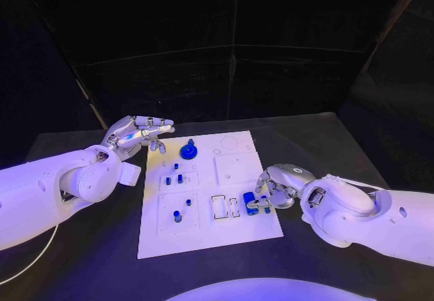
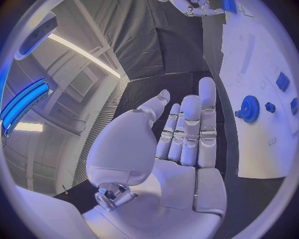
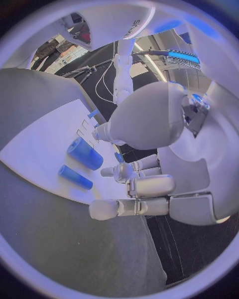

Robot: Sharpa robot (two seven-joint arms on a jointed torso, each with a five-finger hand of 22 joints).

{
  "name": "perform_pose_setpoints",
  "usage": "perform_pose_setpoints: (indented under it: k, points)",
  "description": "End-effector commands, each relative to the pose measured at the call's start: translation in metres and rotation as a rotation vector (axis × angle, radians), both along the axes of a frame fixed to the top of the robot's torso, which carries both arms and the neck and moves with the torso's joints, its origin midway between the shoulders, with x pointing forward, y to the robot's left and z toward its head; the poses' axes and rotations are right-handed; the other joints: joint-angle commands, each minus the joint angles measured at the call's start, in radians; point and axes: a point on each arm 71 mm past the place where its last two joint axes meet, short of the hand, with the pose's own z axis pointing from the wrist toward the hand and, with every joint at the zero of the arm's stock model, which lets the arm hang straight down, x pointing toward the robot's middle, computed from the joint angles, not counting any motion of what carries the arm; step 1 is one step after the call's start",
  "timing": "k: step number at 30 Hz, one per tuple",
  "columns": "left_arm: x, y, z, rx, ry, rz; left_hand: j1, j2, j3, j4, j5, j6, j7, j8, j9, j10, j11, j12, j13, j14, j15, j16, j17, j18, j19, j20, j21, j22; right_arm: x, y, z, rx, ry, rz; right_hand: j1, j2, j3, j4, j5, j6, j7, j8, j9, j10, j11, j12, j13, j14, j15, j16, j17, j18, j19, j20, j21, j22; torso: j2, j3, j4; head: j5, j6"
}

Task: Assemble the parts on the task board

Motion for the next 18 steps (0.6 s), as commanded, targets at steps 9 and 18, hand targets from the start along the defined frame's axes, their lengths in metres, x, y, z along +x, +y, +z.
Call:
perform_pose_setpoints:
  k: [9,18]
  points:
    - [0.0,0.0,0.0,-0.01,-0.004,-0.009,-0.003,0.008,-0.006,0.0,-0.003,-0.007,-0.002,0.001,0.0,-0.007,-0.003,0.004,0.001,-0.005,0.0,0.002,-0.002,0.02,0.003,0.005,-0.005,-0.001,-0.002,0.007,-0.013,-0.037,0.047,0.019,-0.009,0.005,-0.002,-0.002,-0.004,-0.002,-0.001,0.01,0.003,0.012,0.0,0.011,0.011,0.077,0.0,0.002,0.122,-0.006,0.003,0.004,0.003,0.003,0.002,-0.0013,0.0014,0.001,-0.002]
    - [0.0,0.001,0.0,-0.009,-0.004,-0.008,-0.003,0.008,-0.006,0.0,-0.003,-0.007,-0.002,0.001,0.0,-0.007,-0.003,0.004,0.001,-0.005,0.0,0.002,-0.002,0.02,0.003,0.005,-0.005,-0.001,0.001,0.008,-0.019,-0.051,0.058,0.008,-0.005,0.019,0.005,-0.003,0.007,-0.003,-0.003,0.017,0.006,0.015,-0.001,0.013,0.017,0.078,-0.001,0.004,0.126,-0.007,0.003,0.003,0.004,0.004,0.002,-0.0016,0.0024,0.004,-0.005]
